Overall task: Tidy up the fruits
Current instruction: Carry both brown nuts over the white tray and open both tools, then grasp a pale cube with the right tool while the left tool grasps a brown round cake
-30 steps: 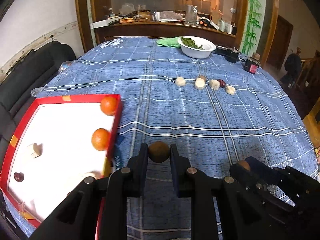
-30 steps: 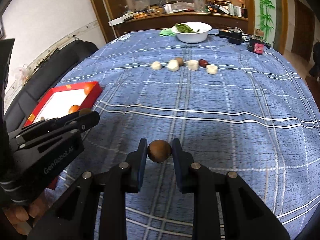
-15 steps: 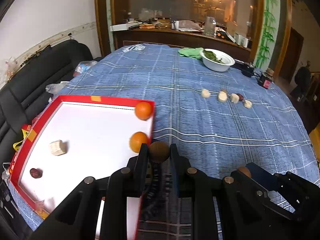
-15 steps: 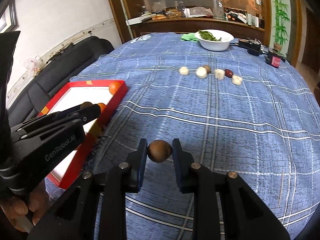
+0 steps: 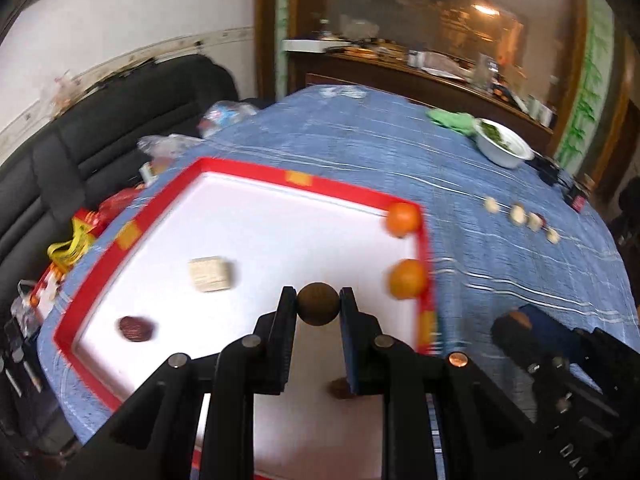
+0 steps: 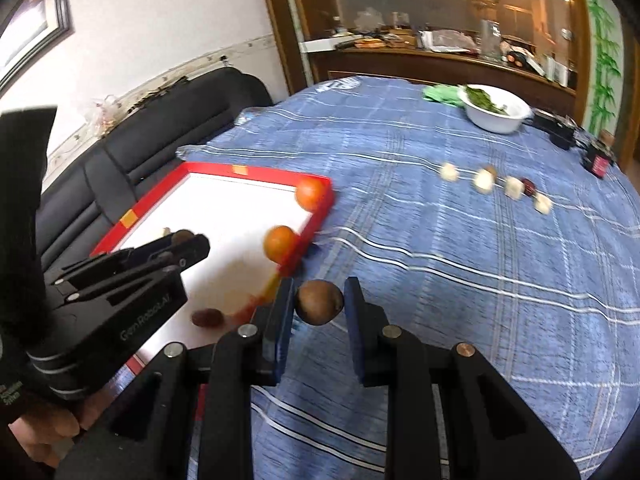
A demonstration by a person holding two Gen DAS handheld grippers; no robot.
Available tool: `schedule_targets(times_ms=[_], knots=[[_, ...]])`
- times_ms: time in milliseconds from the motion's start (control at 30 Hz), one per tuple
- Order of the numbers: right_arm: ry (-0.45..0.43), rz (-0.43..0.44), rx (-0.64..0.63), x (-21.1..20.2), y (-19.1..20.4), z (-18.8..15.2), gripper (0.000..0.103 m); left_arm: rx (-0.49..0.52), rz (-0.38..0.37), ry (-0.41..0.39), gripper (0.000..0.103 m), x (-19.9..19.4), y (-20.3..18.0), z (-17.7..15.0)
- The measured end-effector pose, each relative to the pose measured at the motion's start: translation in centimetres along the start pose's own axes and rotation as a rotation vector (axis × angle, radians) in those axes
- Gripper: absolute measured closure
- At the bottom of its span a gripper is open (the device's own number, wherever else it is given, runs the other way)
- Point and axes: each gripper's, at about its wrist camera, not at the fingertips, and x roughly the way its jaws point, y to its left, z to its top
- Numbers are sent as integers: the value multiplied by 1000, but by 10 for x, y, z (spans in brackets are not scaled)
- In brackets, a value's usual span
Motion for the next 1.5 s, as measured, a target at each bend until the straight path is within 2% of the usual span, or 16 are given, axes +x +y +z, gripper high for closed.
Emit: schedule_targets(times_ms=[300,667,1000,1167,1233,1267,1300,1367,1500], knots=[[8,73,-56,25,43,12,76,-81,61,37,84,13,50,-1],[56,102,-87,61,65,15,75,-87,80,66,84,19,61,-2],[98,113,-88,74,69,13,75,-92,103,76,83,21,64,-1],[120,123,-91,78,71,11,75,-126,128,89,83,22,70,0],[127,122,-95,79,72,11,75,-137,131,92,75,21,73,0],[125,122,-95,78,72,10,74,-140,133,92,58,20,74,0],[123,124,-92,77,72,10,69,-147,143,84,41,17,75,1],[116,130,-83,74,70,11,57,-159,155,47,29,11,77,2],[94,134,-83,64,68,13,53,-193,163,9,26,3,79,6]])
